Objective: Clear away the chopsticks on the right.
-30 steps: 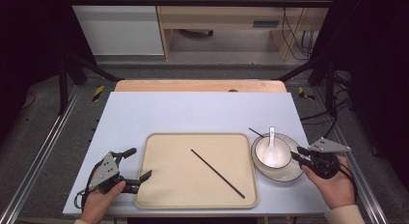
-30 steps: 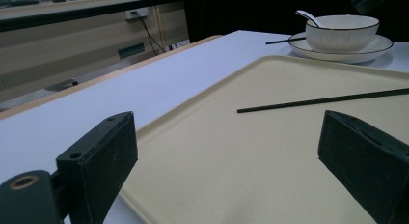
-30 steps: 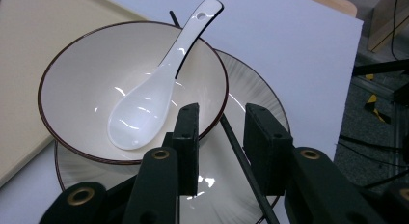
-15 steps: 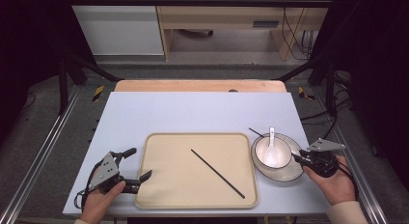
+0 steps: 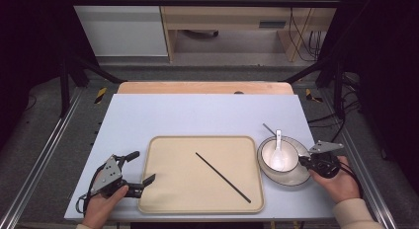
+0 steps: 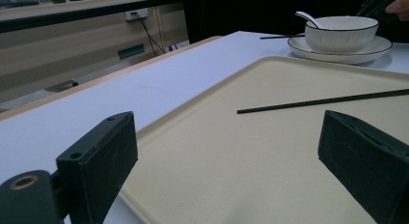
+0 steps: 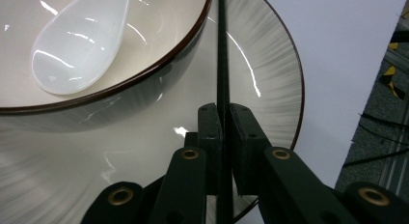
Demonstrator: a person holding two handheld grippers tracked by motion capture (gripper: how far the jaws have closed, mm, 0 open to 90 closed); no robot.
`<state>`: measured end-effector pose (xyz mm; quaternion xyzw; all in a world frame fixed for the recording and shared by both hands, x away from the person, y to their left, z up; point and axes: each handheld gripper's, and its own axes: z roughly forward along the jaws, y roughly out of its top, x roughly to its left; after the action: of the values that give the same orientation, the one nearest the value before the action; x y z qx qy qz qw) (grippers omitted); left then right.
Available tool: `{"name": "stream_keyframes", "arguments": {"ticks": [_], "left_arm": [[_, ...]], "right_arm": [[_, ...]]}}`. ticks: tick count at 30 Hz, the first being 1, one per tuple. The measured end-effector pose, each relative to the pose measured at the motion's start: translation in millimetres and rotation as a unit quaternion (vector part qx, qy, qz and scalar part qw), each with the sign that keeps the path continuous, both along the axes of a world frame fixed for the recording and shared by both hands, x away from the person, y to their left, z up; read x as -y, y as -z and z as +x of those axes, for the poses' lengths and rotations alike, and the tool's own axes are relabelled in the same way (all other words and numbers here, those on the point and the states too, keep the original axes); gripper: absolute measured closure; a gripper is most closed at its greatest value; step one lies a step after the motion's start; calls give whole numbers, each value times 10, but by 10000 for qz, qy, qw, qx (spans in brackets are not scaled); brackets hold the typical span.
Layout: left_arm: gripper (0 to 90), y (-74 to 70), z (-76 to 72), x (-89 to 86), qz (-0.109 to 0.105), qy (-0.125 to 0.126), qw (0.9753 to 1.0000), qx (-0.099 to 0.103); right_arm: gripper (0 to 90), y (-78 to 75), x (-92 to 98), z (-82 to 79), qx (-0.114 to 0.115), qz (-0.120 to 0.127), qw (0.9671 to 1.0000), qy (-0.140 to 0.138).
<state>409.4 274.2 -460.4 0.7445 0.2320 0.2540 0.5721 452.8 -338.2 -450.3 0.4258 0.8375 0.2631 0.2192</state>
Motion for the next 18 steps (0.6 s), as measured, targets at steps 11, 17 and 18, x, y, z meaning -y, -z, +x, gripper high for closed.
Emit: {"name": "stream_keyframes", "arguments": {"ticks": [11, 17, 18], "left_arm": [[64, -1, -1, 3, -24, -9, 10000, 6], [64, 0, 1, 3, 3, 0, 10000, 11], [63, -1, 0, 3, 3, 0, 10000, 15]], "right_arm": [[846, -260, 111, -178, 620, 301, 9964, 487], [846, -496, 75, -334, 1105, 630, 9895, 688], [846, -529, 31, -359, 1113, 697, 9891, 669]]}}
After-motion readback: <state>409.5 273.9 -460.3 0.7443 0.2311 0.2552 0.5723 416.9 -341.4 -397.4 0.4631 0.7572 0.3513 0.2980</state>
